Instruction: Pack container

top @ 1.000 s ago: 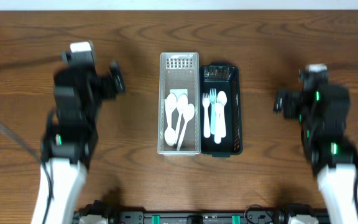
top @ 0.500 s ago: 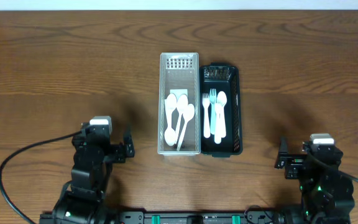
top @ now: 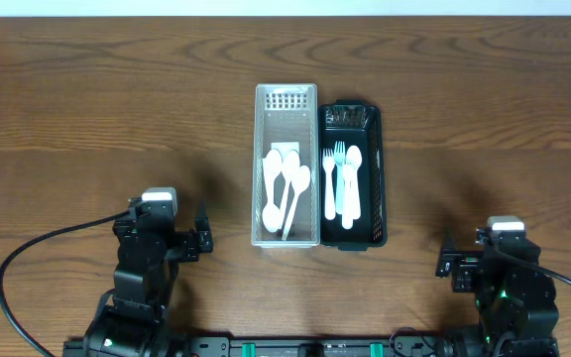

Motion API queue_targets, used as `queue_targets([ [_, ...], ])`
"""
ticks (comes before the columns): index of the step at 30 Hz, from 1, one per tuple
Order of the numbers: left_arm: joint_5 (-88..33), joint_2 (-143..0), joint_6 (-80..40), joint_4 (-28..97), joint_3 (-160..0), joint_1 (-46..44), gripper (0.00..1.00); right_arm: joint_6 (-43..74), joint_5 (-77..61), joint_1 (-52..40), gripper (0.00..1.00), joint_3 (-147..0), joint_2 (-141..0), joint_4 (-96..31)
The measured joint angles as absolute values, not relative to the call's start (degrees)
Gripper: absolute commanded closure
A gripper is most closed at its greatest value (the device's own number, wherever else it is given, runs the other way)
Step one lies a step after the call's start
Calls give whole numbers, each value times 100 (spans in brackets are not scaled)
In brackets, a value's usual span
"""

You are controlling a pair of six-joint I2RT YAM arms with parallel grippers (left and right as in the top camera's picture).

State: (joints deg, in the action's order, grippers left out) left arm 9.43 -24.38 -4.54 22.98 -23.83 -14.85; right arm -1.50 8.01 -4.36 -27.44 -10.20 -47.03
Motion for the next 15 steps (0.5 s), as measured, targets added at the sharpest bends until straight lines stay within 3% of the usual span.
queue_targets([
  [15, 943, -2438, -454, 2298, -2383, -1485, 2, -150, 803, -436, 1, -2733, -1028, -5870],
])
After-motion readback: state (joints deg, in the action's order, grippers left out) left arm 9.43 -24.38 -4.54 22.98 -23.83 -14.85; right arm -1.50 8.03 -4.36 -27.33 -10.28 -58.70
